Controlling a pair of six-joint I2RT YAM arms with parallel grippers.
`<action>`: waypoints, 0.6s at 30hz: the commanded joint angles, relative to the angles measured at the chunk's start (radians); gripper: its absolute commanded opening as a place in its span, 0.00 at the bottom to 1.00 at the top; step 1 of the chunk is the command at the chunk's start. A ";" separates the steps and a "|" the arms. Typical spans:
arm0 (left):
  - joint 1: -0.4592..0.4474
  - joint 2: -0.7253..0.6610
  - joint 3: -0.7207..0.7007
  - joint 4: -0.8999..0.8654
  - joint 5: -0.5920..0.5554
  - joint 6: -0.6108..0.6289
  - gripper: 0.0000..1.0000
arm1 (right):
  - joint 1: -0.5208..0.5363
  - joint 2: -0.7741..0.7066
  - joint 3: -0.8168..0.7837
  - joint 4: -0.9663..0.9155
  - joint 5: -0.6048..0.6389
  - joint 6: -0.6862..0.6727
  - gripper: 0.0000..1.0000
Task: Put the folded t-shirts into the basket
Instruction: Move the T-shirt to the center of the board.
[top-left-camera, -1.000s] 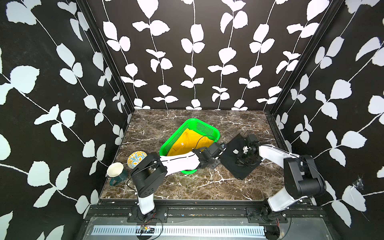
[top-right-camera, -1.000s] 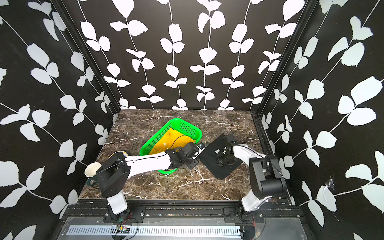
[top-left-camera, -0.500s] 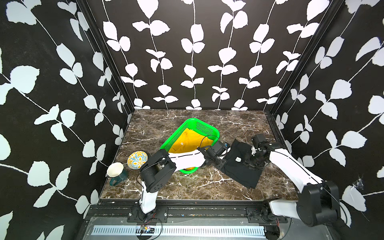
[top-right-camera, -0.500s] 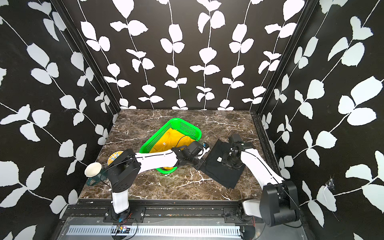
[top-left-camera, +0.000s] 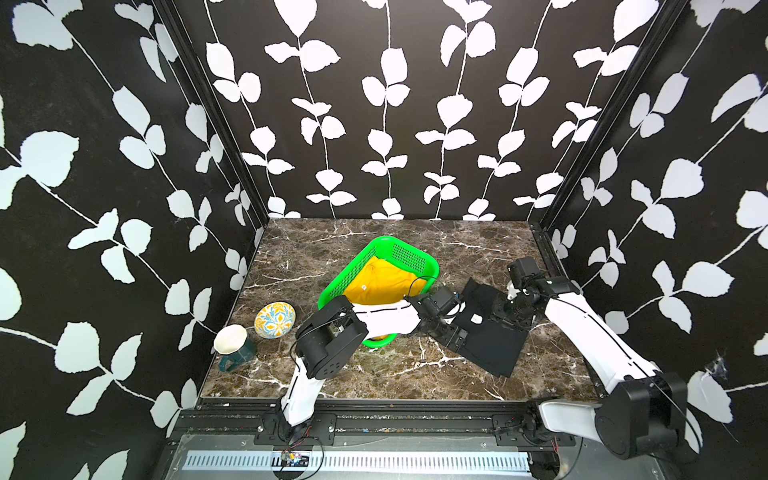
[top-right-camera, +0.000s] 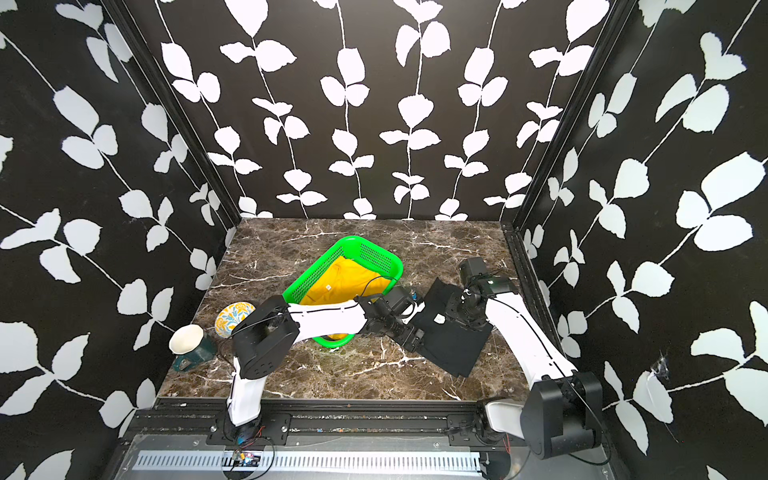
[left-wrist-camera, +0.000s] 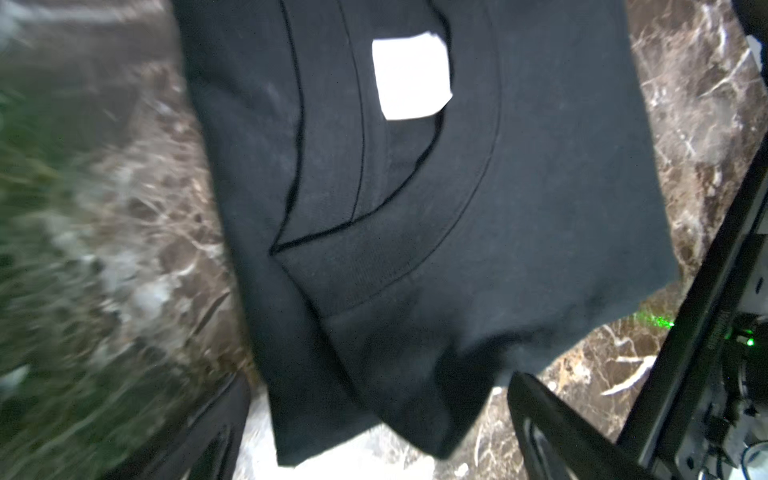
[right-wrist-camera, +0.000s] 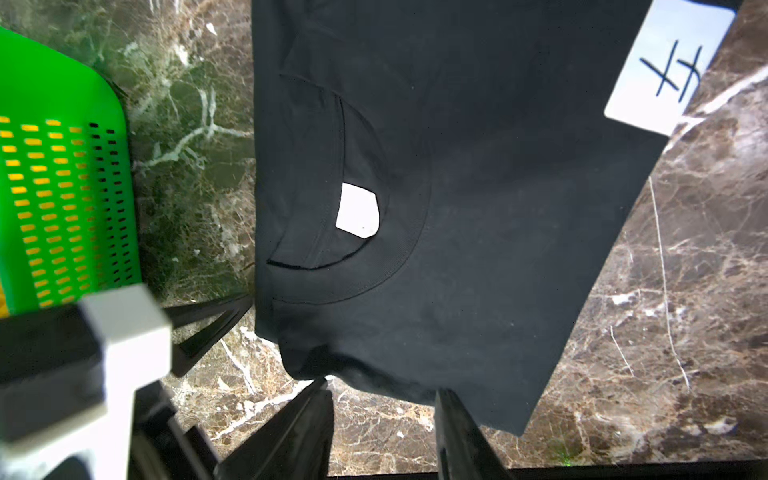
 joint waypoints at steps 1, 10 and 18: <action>0.017 0.030 0.040 -0.056 0.081 0.016 0.99 | 0.003 -0.014 0.018 -0.013 0.012 -0.011 0.42; 0.047 0.011 0.006 -0.035 0.149 0.012 0.52 | 0.003 -0.011 0.032 -0.016 -0.005 -0.013 0.42; 0.047 0.026 0.009 0.004 0.188 -0.002 0.35 | 0.005 0.084 0.058 -0.007 -0.025 0.025 0.41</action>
